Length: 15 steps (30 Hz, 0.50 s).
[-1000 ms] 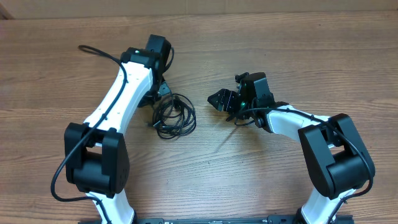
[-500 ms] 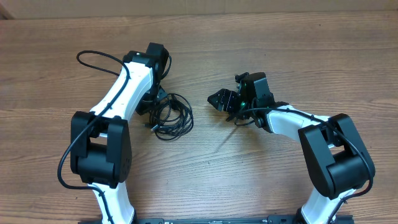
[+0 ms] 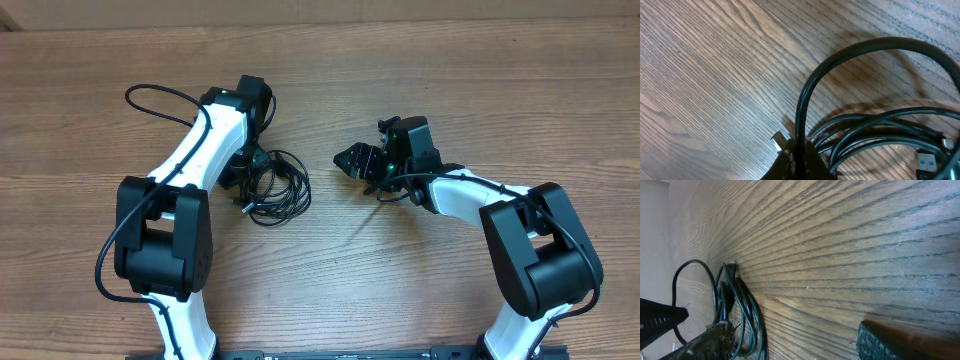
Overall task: Untangle cables
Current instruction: 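Lower the left gripper with the cable loops toward the table left of center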
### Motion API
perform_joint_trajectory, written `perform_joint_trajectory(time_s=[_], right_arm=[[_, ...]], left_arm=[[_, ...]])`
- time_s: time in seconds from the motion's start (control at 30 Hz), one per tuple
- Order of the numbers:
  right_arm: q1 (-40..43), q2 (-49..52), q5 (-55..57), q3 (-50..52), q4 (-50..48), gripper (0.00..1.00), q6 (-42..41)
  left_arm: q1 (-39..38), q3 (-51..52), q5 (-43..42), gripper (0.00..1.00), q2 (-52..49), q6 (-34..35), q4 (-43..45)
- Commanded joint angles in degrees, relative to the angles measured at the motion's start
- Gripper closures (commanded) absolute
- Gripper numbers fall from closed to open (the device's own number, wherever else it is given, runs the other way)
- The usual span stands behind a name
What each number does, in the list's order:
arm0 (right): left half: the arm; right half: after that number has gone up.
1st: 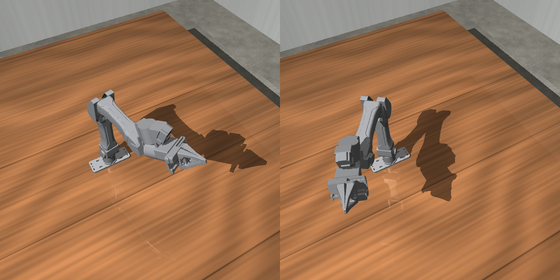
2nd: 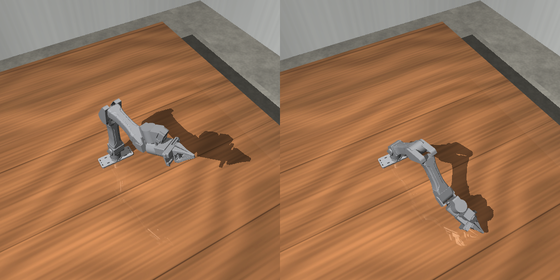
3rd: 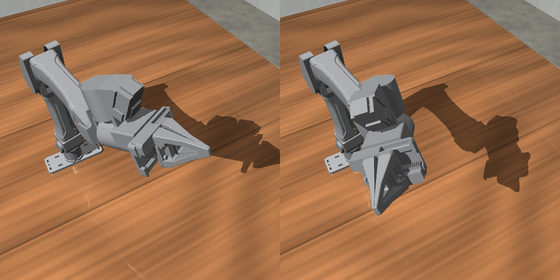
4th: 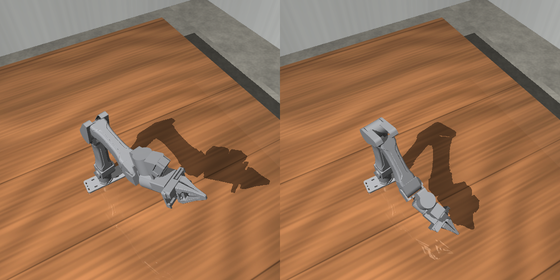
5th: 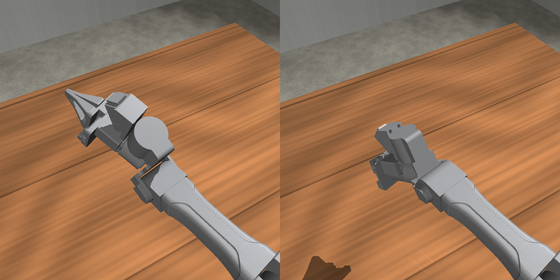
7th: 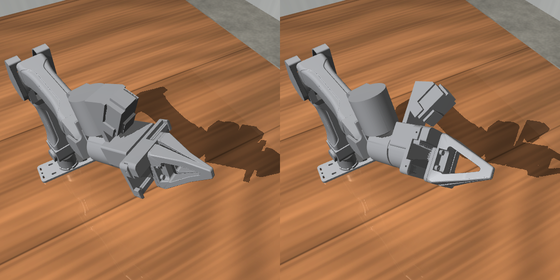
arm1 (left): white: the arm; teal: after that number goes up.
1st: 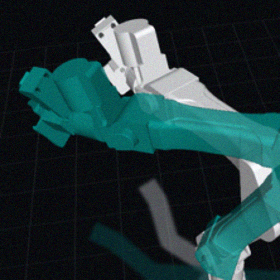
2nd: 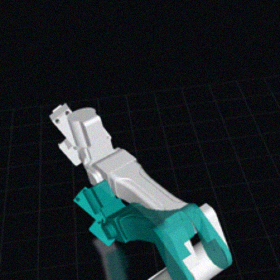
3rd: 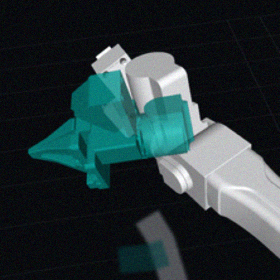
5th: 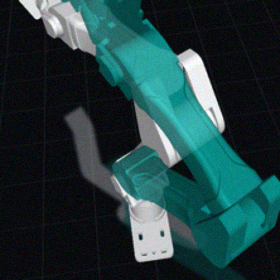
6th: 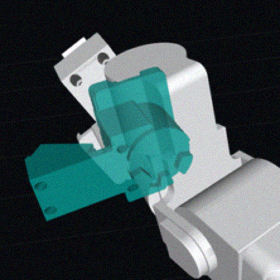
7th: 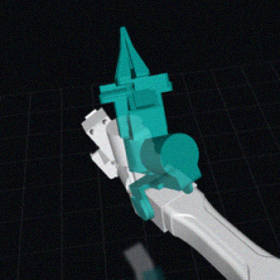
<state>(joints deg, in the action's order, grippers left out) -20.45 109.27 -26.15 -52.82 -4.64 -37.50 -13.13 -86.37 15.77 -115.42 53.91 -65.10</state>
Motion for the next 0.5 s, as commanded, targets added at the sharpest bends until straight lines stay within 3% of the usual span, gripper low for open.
perform_joint_trajectory(time_s=[0.0, 0.37, 0.47], right_arm=[[-0.07, 0.76, 3.02, 0.68, 1.09, 0.23, -0.20], [-0.07, 0.76, 3.02, 0.68, 1.07, 0.23, -0.20], [-0.07, 0.76, 3.02, 0.68, 1.07, 0.23, -0.20]], left_arm=[[0.09, 1.05, 1.79, 0.92, -1.16, 0.96, 0.02], [0.00, 2.89, 2.40, 0.83, -1.16, 0.94, 1.31], [0.00, 4.04, 2.38, 0.76, -1.16, 0.94, 1.99]])
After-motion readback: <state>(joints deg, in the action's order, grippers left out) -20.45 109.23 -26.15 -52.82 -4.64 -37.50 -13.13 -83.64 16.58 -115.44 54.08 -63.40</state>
